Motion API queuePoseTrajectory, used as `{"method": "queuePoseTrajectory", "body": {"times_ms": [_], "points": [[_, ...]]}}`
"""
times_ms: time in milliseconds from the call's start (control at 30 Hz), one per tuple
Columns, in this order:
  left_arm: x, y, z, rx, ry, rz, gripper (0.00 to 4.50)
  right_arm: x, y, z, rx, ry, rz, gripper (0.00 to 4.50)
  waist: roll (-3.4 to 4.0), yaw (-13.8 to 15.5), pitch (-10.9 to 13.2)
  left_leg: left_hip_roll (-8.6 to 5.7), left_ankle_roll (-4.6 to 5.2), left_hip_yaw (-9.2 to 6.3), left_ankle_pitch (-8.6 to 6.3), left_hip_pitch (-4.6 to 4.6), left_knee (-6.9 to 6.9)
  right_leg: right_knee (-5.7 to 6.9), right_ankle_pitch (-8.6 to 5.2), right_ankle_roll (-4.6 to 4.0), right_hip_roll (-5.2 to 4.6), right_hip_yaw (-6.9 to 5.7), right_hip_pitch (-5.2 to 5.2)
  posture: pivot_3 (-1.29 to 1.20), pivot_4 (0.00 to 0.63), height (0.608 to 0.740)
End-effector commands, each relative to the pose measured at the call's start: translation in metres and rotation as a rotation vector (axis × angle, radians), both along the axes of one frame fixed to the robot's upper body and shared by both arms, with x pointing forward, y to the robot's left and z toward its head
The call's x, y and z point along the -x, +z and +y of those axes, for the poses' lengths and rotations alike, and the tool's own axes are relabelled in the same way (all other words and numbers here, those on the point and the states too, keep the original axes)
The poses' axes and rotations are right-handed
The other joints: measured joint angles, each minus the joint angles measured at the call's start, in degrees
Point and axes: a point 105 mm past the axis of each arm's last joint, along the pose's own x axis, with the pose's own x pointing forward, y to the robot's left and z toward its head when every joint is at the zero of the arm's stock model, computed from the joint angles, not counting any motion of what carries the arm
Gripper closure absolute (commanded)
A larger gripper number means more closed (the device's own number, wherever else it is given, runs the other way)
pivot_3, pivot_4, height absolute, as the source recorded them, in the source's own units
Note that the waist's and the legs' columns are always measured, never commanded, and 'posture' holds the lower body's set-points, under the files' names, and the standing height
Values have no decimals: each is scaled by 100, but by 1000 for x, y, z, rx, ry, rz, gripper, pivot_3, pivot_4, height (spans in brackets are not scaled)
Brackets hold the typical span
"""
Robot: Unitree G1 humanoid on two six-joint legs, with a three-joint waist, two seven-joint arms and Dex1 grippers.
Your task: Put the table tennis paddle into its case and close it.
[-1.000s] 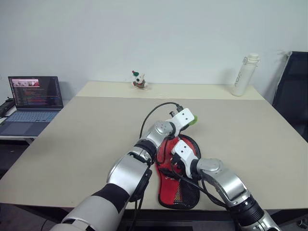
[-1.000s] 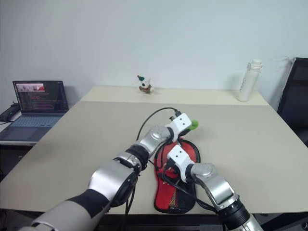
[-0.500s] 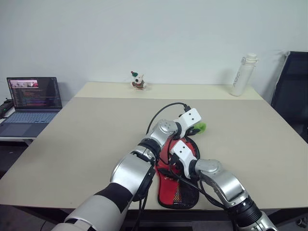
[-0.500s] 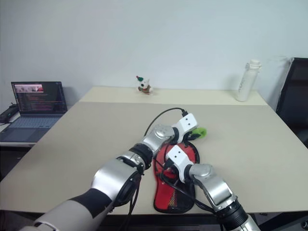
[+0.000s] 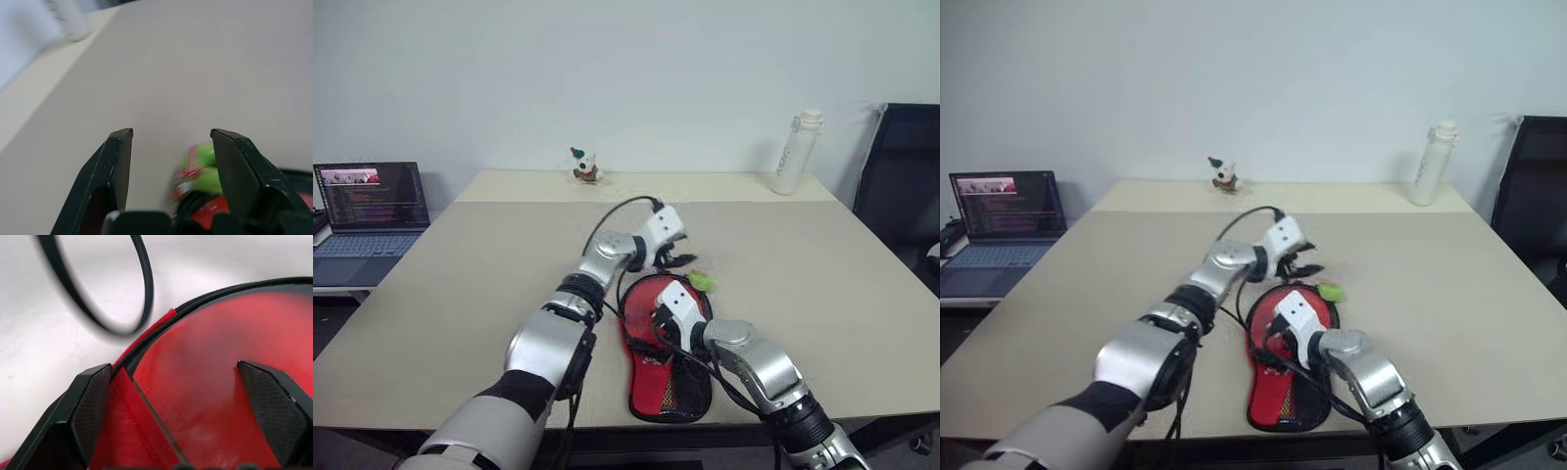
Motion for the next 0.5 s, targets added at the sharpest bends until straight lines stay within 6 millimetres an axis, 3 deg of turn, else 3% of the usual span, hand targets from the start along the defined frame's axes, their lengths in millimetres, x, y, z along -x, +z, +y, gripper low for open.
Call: {"method": "queuePoseTrajectory", "body": {"times_ms": [33,167,233,400,500], "points": [[-3,28,23,97,19,-60,1759,11,-2,-9,-15,0,91,0,1,10,2,0,0,-2,0,-7,0,-2,1,-2,0,0,-5,0,150,740],[5,33,52,233,-6,-25,1759,16,31,-19,-91,-5,60,0,2,29,10,0,-20,-1,12,-23,-2,-12,-2,-2,-3,-2,-16,0,150,740],[17,20,59,253,-60,16,1759,23,46,-25,-120,15,50,0,5,37,16,0,-21,-1,12,-27,-4,-17,-3,-3,-5,-3,-17,0,150,740],[55,-8,52,265,-185,132,1759,34,73,-48,-133,54,28,0,-2,56,26,0,-21,-6,12,-28,-6,-19,-5,-5,-11,0,-15,0,150,740],[68,-25,45,211,-218,185,1759,27,84,-67,-122,27,9,0,-2,92,29,-1,-10,-10,5,-28,-4,-15,-4,-5,-11,-2,-14,0,150,740]]}}
